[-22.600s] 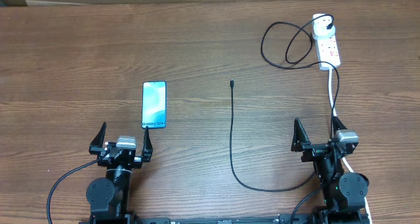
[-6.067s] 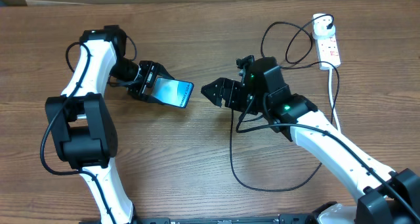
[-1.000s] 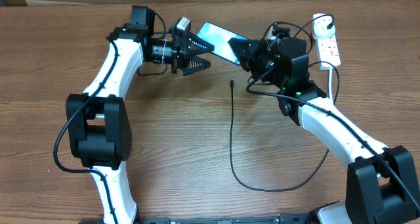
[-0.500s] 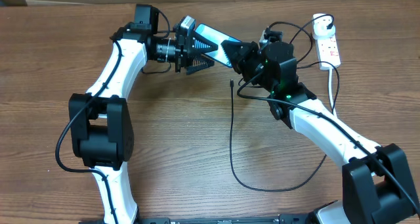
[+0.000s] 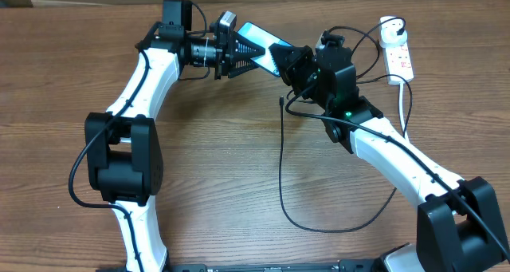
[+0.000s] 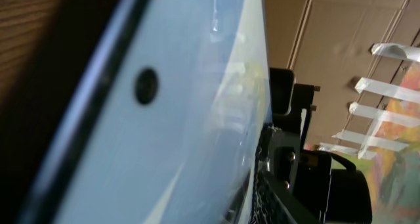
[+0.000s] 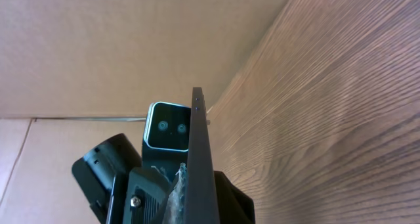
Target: Plug charger to phone and switch on socket
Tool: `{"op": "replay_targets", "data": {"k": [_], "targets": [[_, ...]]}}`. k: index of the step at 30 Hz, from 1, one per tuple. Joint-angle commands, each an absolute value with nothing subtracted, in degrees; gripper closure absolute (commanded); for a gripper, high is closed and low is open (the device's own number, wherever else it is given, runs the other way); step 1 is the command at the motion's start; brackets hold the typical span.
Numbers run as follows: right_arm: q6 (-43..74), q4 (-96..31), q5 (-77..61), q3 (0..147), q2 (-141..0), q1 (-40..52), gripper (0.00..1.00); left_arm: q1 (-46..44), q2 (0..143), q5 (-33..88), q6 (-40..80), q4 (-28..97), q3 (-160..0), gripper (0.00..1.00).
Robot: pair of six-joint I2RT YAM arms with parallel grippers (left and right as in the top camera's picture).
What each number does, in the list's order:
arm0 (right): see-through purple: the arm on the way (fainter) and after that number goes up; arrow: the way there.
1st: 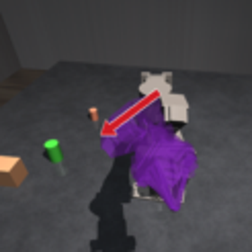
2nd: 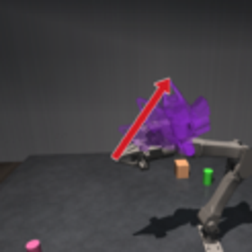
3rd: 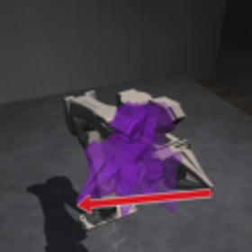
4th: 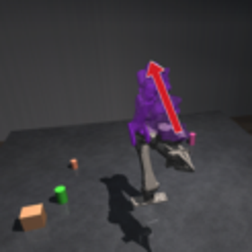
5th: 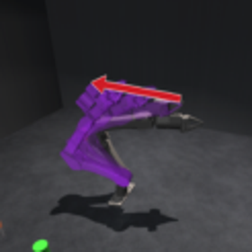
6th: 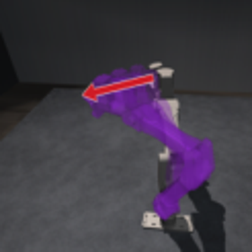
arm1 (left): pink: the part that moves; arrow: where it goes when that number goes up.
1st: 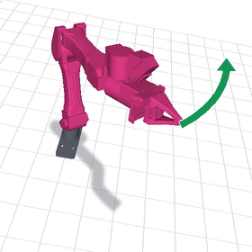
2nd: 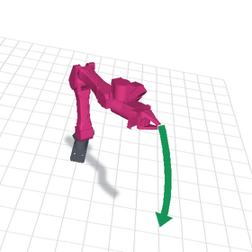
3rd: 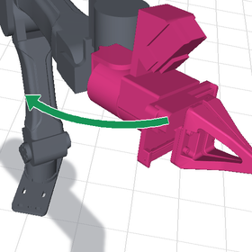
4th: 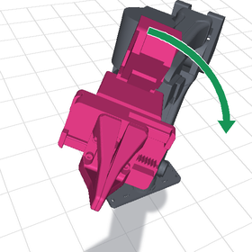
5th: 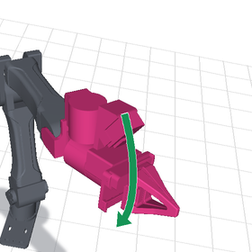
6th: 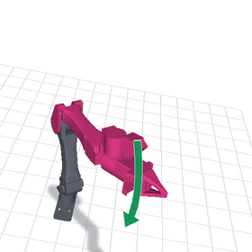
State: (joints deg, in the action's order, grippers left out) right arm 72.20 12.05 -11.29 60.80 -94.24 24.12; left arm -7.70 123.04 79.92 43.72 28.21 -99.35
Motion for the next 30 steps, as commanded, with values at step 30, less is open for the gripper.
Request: {"op": "replay_targets", "data": {"k": [30], "targets": [[68.7,7.6,-20.4,59.7,-95.5,35.8,0.96,-8.0,122.8,80.1,69.8,-0.4,-100.6,0.61]]}}
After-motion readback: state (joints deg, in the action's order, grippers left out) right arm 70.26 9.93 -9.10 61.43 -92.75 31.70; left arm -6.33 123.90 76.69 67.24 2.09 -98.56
